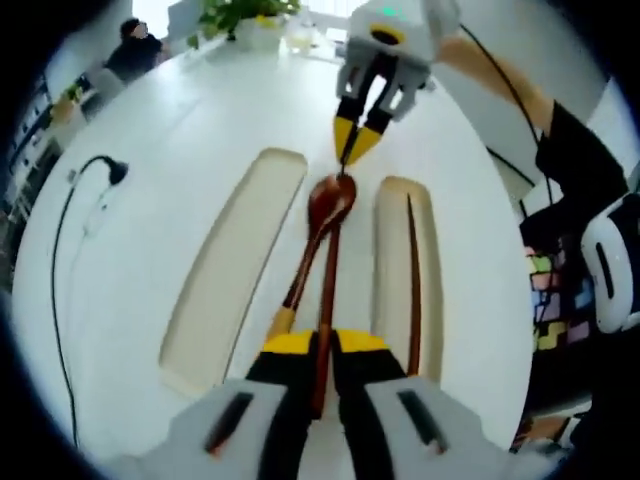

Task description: Arrange the utensils inside the cutlery case until each visible utensil rests in its matching compartment.

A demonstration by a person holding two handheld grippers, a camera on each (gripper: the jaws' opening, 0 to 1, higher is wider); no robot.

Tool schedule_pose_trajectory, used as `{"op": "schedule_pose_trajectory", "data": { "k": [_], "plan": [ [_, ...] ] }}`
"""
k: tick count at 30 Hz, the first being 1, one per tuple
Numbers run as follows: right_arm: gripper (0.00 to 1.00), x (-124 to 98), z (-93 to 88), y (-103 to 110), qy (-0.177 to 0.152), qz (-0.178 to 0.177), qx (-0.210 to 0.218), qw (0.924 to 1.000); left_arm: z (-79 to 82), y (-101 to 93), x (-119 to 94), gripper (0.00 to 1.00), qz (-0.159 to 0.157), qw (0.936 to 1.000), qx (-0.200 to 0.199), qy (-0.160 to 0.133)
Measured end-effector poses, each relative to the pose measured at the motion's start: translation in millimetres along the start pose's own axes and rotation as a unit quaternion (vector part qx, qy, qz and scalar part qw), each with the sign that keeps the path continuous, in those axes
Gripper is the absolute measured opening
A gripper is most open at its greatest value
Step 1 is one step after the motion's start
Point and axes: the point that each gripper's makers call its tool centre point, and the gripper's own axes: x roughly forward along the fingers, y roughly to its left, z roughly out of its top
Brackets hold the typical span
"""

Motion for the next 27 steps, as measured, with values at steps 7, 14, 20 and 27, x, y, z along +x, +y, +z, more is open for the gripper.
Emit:
{"op": "schedule_pose_trajectory", "data": {
  "k": [7, 14, 20, 27],
  "plan": [
    [0.0, -15, 9.3, 3, -0.021, -0.004, -0.001, 0.9998, 4.0, -0.7, -7, 0.06, 0.006, 0.9999, 0.002, -0.014],
    [0.0, -32, 22.3, 7, -0.033, -0.015, -0.01, 0.9993, -1.7, -15.5, -14, 0.05, 0.003, 0.9998, 0.016, -0.008],
    [0.0, -32, 15.9, 13, -0.024, -0.02, 0.012, 0.9994, -4.7, -23.8, -20, 0.05, -0.008, 0.9993, 0.011, -0.035],
    [0.0, -31, 16.8, 11, -0.026, -0.022, 0.003, 0.9994, -4.6, -18.0, -24, 0.05, 0.012, 0.9989, 0.039, -0.022]
  ]
}}
